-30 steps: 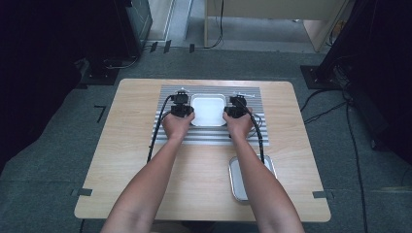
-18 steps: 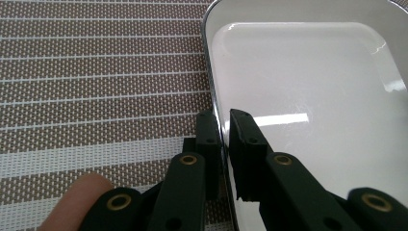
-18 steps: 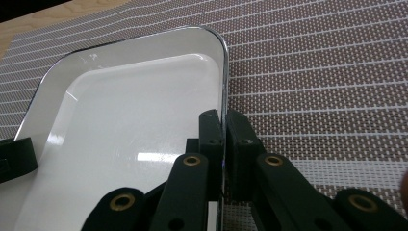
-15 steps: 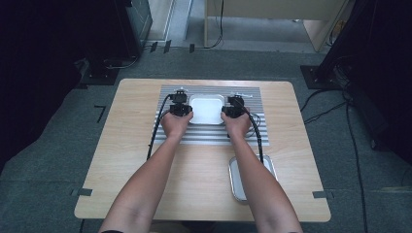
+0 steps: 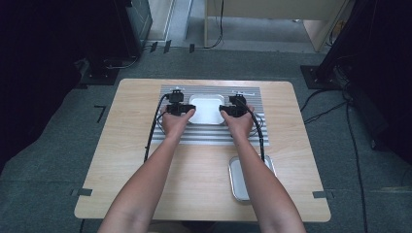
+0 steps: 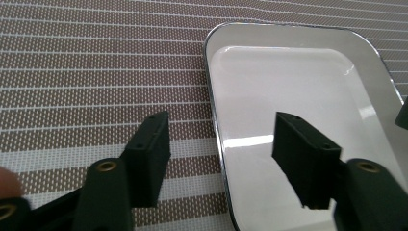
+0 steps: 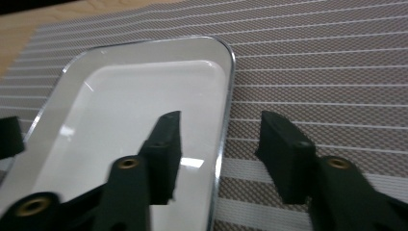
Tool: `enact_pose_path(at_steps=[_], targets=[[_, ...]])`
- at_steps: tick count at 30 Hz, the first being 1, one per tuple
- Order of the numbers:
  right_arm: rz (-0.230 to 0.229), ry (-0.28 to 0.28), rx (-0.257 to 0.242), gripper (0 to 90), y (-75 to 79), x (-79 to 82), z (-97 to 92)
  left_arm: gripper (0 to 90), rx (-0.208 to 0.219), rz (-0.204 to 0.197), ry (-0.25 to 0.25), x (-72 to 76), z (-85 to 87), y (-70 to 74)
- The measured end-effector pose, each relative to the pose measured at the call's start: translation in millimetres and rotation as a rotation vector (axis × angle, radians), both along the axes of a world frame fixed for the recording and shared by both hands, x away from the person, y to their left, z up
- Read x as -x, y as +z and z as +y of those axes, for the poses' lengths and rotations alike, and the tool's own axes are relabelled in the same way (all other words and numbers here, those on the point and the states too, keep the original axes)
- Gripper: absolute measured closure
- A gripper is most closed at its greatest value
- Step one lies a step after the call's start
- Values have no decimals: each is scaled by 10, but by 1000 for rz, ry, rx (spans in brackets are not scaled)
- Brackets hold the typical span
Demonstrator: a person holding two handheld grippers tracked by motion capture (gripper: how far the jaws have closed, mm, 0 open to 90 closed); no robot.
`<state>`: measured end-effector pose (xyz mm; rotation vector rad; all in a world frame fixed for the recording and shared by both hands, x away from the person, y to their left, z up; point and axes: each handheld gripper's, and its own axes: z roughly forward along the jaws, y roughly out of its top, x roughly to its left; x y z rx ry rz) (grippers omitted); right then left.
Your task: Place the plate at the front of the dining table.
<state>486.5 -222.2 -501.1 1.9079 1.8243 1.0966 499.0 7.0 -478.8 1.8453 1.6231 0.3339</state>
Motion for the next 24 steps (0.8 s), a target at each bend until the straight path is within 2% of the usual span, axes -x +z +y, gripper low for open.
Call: enact_pose_path(at_steps=[2, 3, 5, 6, 8, 13, 17, 20, 24], targets=[[22, 8, 58, 404, 42, 18, 5, 302, 12, 4, -8, 29, 22, 8], [29, 23, 60, 360, 71, 35, 3, 269, 19, 6, -12, 43, 29, 12], [1, 39, 45, 314, 120, 69, -5, 232, 29, 1, -23, 79, 43, 24], [-14, 53, 55, 293, 143, 98, -5, 198, 37, 0, -31, 97, 50, 29], [-28, 67, 76, 283, 188, 143, 2, 167, 64, -12, -29, 146, 85, 58], [-65, 90, 62, 252, 329, 239, -24, 151, 72, -34, -29, 242, 145, 137], [-91, 121, 121, 220, 402, 332, -40, 124, 87, -43, -25, 321, 198, 202], [-90, 154, 92, 211, 425, 410, -88, 106, 77, -51, -32, 386, 225, 235], [-90, 169, 93, 205, 419, 517, -155, 91, 68, -69, -30, 486, 286, 247]])
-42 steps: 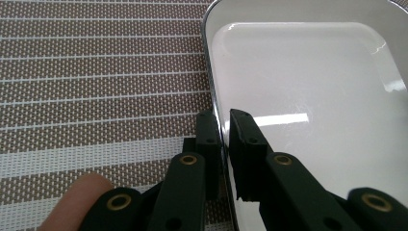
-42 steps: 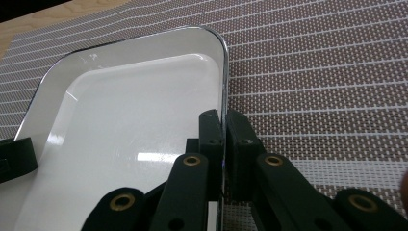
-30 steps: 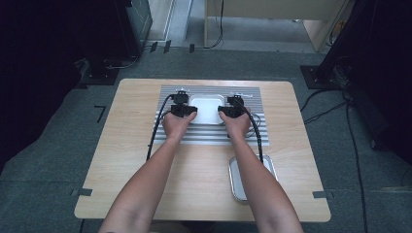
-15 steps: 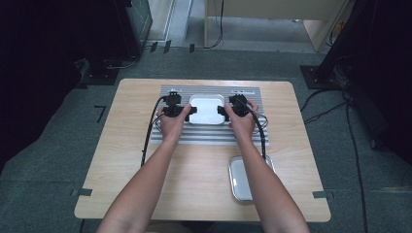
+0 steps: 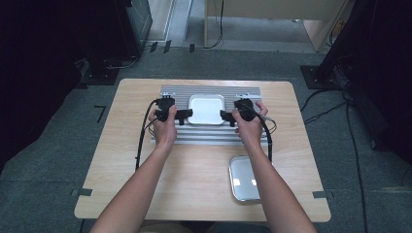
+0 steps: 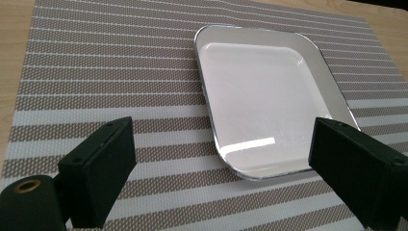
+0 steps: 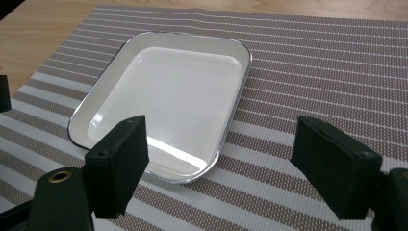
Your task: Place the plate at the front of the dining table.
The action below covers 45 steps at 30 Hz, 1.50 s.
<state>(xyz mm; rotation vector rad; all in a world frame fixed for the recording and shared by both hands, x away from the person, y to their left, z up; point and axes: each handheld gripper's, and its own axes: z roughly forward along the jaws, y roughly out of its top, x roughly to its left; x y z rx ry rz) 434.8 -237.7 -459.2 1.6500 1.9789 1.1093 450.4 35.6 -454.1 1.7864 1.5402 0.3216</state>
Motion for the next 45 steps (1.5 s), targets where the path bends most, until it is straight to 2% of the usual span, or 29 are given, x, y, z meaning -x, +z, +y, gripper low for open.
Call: enact_pose_path(at_steps=[2, 5, 7, 10, 12, 14, 23, 26, 36, 45], targets=[[-1, -5, -10, 201, 2, 42, -31, 89, -5, -2, 10, 42, 40, -7], [-7, -9, -26, 199, 12, 114, -87, 26, 19, 3, -11, 104, 107, -19], [-11, -11, -28, 199, 24, 161, -117, 26, -3, -15, -17, 162, 147, -28], [-27, -7, -17, 199, 41, 246, -187, 25, -11, -33, -16, 228, 198, -34], [-31, -17, -31, 201, 49, 298, -242, 13, -8, -45, -19, 282, 233, -38], [-33, -20, -33, 202, 47, 345, -289, 2, -23, -56, -20, 321, 247, -40], [-57, -20, -32, 203, 40, 548, -427, 0, -36, -99, -39, 504, 338, -63], [-59, -22, -33, 204, 32, 605, -483, 0, -23, -105, -41, 558, 393, -80], [-66, -39, -18, 205, -9, 794, -697, 0, -42, -123, -39, 742, 600, -169], [-70, -56, -31, 208, -53, 993, -875, 0, -65, -143, -58, 968, 780, -227]])
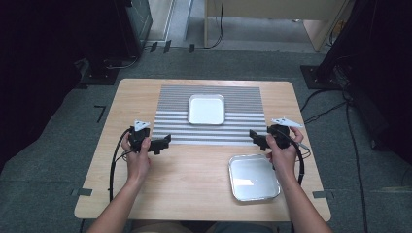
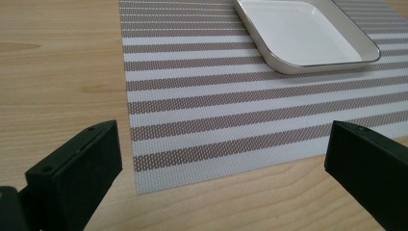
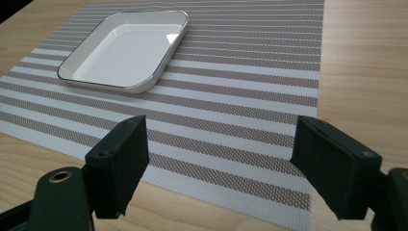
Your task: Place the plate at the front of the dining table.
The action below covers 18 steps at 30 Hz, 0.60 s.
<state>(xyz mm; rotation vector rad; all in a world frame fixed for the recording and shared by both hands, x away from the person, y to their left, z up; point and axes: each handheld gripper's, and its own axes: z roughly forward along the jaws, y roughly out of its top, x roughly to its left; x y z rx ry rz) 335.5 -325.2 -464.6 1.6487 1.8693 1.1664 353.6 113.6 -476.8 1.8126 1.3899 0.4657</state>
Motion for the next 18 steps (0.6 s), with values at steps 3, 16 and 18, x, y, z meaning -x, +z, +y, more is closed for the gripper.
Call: enact_pose_path(at_steps=[3, 16, 18], targets=[[-7, -13, 8, 210, -31, 75, -68, 0, -5, -9, -1, 51, 53, -8], [-16, -54, 4, 211, -135, 394, -345, 0, 1, -25, -7, 317, 272, -98], [-16, -62, 0, 210, -152, 452, -400, 0, -2, -31, -8, 377, 319, -112]])
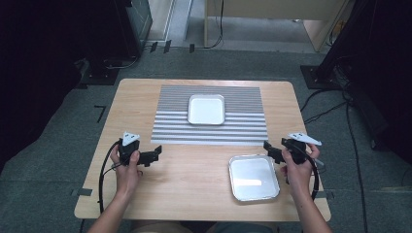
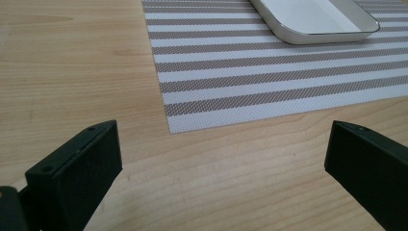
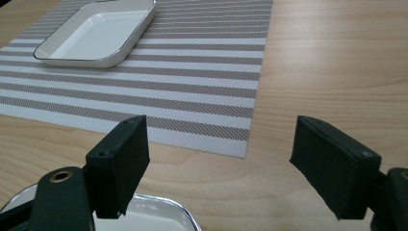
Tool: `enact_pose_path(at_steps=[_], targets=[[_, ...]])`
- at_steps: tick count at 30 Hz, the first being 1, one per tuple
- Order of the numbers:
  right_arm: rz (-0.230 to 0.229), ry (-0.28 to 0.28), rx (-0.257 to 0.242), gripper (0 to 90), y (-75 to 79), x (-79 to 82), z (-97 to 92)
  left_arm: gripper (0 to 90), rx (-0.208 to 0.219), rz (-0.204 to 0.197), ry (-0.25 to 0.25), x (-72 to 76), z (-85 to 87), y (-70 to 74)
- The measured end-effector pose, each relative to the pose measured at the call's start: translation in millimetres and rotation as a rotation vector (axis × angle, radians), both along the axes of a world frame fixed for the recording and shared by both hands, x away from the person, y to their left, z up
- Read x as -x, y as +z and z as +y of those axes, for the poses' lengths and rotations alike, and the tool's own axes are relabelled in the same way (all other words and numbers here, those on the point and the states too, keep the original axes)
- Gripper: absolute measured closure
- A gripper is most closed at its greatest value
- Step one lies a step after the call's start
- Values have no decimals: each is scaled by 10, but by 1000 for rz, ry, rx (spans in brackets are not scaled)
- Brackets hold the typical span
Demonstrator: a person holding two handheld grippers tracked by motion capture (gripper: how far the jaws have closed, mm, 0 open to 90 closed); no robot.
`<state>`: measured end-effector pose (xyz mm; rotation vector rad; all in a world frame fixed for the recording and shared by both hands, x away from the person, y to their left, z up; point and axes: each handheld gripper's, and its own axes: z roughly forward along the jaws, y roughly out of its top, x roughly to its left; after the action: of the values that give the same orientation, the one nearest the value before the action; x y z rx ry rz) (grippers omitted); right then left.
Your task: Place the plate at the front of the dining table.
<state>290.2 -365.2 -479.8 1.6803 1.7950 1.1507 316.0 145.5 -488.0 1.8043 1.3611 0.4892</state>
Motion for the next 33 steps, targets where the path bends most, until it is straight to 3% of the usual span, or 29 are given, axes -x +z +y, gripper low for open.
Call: enact_pose_path(at_steps=[7, 22, 33], targets=[[-11, -25, 6, 209, -41, 184, -181, 0, -8, -7, 4, 142, 117, -46], [24, -60, 23, 210, -236, 564, -432, 0, -24, -12, 18, 445, 424, -100], [44, -83, 25, 209, -344, 845, -579, 0, -40, 8, 30, 650, 605, -199]])
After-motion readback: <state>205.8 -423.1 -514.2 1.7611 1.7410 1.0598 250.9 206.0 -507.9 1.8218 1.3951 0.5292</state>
